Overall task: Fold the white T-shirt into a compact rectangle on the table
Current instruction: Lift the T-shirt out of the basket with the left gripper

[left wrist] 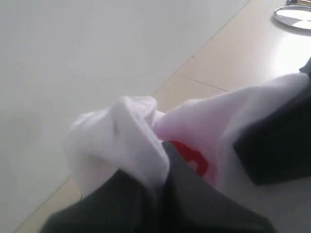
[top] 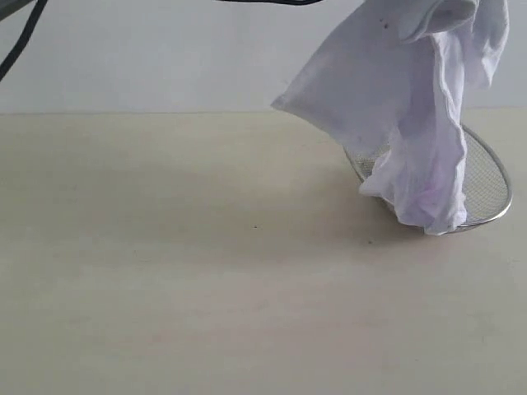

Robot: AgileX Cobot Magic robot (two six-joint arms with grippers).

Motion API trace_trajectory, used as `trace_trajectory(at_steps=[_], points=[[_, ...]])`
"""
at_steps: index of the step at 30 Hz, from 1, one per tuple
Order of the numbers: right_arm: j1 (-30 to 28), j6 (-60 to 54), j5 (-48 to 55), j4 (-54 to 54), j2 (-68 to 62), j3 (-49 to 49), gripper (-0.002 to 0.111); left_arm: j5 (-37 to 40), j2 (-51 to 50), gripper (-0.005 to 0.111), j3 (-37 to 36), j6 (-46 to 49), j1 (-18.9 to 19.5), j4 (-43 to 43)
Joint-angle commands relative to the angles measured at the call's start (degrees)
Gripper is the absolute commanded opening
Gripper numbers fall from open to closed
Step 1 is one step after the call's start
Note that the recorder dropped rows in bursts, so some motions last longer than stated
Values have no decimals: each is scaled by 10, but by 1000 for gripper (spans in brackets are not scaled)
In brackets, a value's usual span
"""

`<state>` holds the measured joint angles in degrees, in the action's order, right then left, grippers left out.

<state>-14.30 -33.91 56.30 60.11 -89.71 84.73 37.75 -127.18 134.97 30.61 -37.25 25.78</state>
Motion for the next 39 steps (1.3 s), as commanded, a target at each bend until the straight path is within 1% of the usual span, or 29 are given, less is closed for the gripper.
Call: trace_trajectory(at_steps=[1,4,5,7,11,14,16,22,27,34,39], points=[[9,-3,5,12,12,-1,0,17,28,4,4,-25,-3,-12],[12,-1,13,12,18,-1,0,34,40,4,4,-28,-3,-13],[17,-1,20,14,24,-1,0,52,41,4,4,-34,-3,-14],[28,2,22,13,35,-1,0,72,41,4,4,-52,-3,-36],[49,3,33,9,40,-1,0,83,62,4,4,-67,-3,-42],[66,7,27,9,41,-1,0,95,81,4,-5,-80,-3,-71],[80,8,29,8,43,-1,0,95,97,4,-35,-81,-3,-72],[114,20,27,-2,54,-1,0,57,150,4,-118,-83,-3,-76],[116,36,35,-19,65,-1,0,34,199,4,-188,-83,-3,-91],[116,45,56,-22,82,-1,0,-38,284,4,-313,-83,-3,-93],[118,54,76,-18,86,-1,0,-54,326,4,-368,-102,1,-106]])
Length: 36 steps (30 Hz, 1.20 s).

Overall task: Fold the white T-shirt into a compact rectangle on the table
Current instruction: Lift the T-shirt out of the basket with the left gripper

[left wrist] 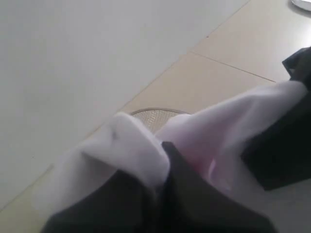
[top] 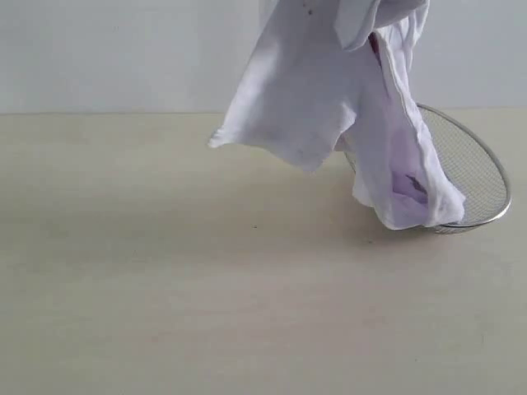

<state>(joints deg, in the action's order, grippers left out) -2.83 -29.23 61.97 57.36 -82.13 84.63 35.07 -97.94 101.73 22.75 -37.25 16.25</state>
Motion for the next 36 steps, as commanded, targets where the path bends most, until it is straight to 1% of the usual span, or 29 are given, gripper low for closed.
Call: trace_trajectory(at_steps=[1,3,6,10,16,20,26,29,33,36], points=[[10,7,20,10,10,0,0,-33,46,4,-47,-24,4,-14],[24,7,18,10,10,0,0,-36,62,4,-61,-24,9,-19],[59,8,10,10,10,0,0,-38,91,4,-89,-31,23,-21],[108,19,-23,-3,10,0,0,-47,130,4,-135,-32,42,-22],[151,21,-53,-3,9,0,0,-55,191,4,-184,-32,69,-22],[166,22,-62,-5,9,0,0,-55,223,4,-194,-32,79,-40],[168,17,-71,-24,9,0,0,-58,239,4,-194,-35,95,-43],[168,11,-65,-29,9,0,0,-75,248,4,-194,-35,95,-43],[168,13,-59,-52,3,0,0,-78,250,4,-194,-39,95,-36],[168,13,-33,-61,-10,0,0,-78,249,4,-194,-39,95,-33]])
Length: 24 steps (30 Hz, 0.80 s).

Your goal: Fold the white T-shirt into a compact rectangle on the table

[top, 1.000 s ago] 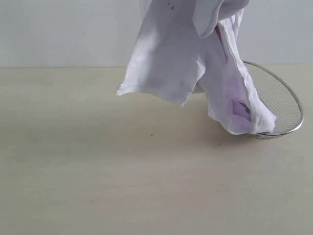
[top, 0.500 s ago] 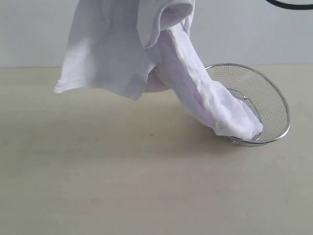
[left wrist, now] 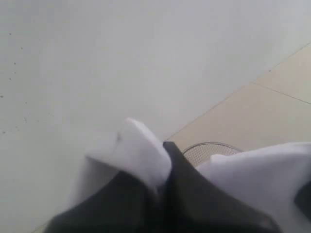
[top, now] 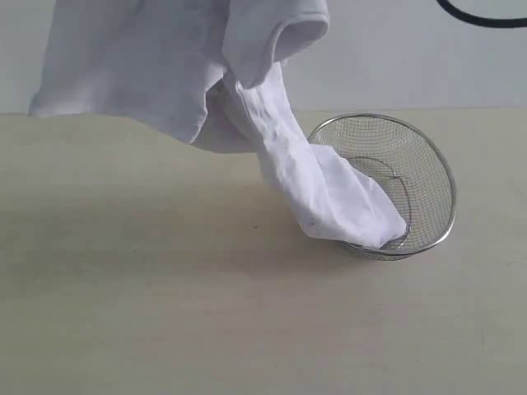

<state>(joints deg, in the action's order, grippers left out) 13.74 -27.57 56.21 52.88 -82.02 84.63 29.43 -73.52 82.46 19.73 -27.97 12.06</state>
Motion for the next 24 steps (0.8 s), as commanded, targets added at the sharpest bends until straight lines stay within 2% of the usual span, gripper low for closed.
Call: trace_trajectory(at_steps=[1,5,8,10,12,13,14,19,24], points=[[2,-4,28,-22,-17,0,0,-22,5,4,-1,-9,2,9],[2,-5,31,-46,-37,0,3,-2,5,4,-1,-9,2,-4],[2,-8,31,-54,-51,0,17,2,5,4,-1,-9,5,-9],[2,-6,31,-55,-60,0,39,1,5,4,-1,-9,9,-9],[2,3,31,-58,-67,0,67,-2,6,4,-1,-9,12,-10],[2,8,32,-65,-71,0,75,-6,7,4,-1,-9,14,-11],[2,13,32,-70,-72,0,76,-6,8,4,-1,-9,17,-13],[2,35,29,-132,-85,0,63,9,12,4,-1,-9,29,-19],[-6,124,-10,-247,-85,0,63,9,12,4,-12,-27,31,-60]])
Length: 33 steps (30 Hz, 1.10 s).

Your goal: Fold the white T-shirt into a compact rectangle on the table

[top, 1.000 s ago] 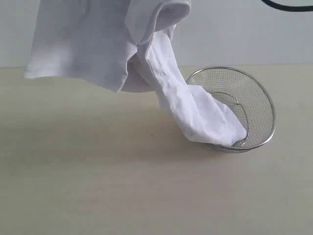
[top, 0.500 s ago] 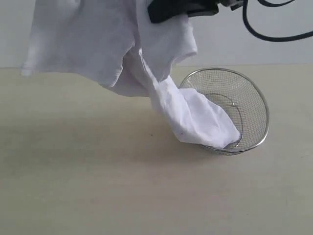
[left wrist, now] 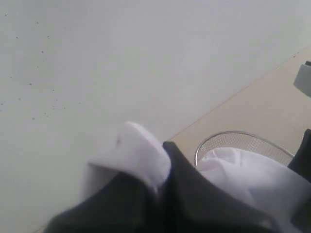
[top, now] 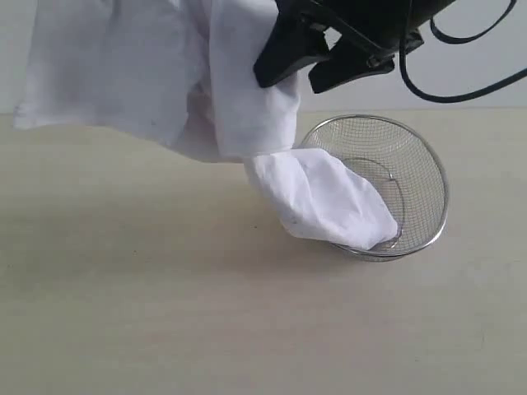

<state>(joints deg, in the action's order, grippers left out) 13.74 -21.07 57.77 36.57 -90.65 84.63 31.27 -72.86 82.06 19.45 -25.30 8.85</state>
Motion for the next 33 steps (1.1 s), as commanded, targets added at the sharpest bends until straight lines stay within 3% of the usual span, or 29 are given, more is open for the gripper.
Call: trace_trajectory(at_steps=[1,6,20,26,30,33], points=[[-11,77,-33,-109,1,0,63,-9,5,4,-13,-24,8,-31],[-69,140,-48,-149,-17,0,63,-13,5,4,-26,-28,17,-31],[-202,147,-67,-154,-174,0,63,-26,5,4,-26,-28,17,-31],[-217,147,-84,-156,-237,0,63,-26,5,4,-26,-28,17,-31],[-219,150,-98,-173,-254,0,51,-26,5,4,-26,-28,17,-31],[-219,152,-100,-180,-265,0,50,-26,5,4,-26,-28,17,-33]])
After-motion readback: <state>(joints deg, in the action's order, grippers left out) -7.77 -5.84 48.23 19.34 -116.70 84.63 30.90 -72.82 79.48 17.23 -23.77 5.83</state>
